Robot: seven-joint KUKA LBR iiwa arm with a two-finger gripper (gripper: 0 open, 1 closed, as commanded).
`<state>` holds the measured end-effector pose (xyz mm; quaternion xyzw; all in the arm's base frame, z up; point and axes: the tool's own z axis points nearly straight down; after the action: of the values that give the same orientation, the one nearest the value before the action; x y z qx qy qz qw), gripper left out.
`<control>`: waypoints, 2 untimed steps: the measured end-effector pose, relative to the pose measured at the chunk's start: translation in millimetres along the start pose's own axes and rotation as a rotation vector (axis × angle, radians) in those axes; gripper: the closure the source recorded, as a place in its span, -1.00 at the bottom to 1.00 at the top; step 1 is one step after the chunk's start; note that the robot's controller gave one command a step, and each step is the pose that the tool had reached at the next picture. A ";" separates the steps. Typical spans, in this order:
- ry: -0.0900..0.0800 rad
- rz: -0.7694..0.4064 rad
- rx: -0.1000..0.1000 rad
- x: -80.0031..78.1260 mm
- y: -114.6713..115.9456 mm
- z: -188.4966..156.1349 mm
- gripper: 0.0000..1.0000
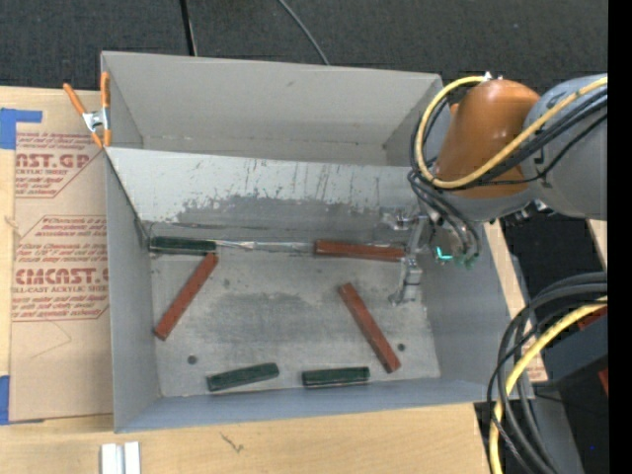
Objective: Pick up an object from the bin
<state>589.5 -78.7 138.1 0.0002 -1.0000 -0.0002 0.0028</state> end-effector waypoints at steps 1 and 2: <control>-0.008 -0.001 0.001 -1.9 0.2 -4.8 -1.00; -0.015 0.043 0.000 -3.1 -30.7 45.2 -1.00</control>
Offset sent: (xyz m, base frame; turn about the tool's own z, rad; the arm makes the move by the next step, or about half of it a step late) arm -0.0006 -0.0444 -0.0681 0.0629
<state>592.4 -109.4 92.9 -0.0216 -0.9998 0.0001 -0.0048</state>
